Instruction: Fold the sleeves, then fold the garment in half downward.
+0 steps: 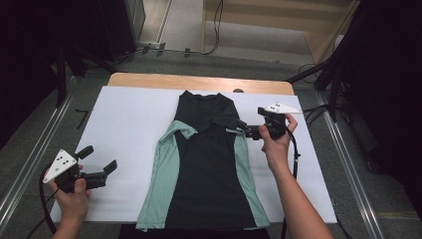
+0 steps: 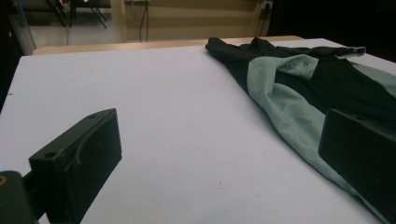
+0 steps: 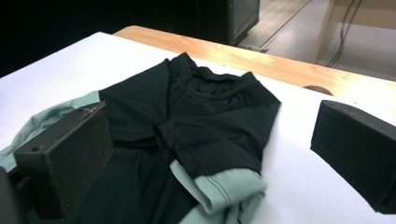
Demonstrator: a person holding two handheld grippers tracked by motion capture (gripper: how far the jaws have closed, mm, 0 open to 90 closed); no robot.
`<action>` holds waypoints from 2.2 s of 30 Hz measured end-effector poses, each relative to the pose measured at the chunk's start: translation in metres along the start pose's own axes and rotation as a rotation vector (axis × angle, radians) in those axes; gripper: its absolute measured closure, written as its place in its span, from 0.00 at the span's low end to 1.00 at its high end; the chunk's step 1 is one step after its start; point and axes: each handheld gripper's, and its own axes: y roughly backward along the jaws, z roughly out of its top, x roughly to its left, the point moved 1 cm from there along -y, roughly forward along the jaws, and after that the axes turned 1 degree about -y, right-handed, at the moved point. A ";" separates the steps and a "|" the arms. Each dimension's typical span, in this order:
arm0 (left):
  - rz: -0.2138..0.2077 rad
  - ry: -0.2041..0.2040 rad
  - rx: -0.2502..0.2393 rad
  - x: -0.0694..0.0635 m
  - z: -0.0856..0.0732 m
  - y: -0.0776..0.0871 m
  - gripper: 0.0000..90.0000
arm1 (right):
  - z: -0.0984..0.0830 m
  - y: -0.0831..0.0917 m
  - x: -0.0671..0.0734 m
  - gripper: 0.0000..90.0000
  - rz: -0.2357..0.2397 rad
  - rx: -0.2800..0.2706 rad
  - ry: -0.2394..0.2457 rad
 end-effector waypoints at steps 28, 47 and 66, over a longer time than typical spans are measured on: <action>0.003 -0.022 0.011 -0.003 0.000 -0.002 0.00 | -0.054 0.066 -0.019 0.00 -0.085 -0.081 -0.037; 0.007 -0.037 0.018 -0.004 0.002 -0.002 0.00 | -0.090 0.106 -0.021 0.00 -0.126 -0.110 -0.044; -0.079 -0.041 0.023 -0.022 0.034 -0.021 0.00 | -0.119 0.139 -0.029 0.00 -0.141 -0.144 -0.062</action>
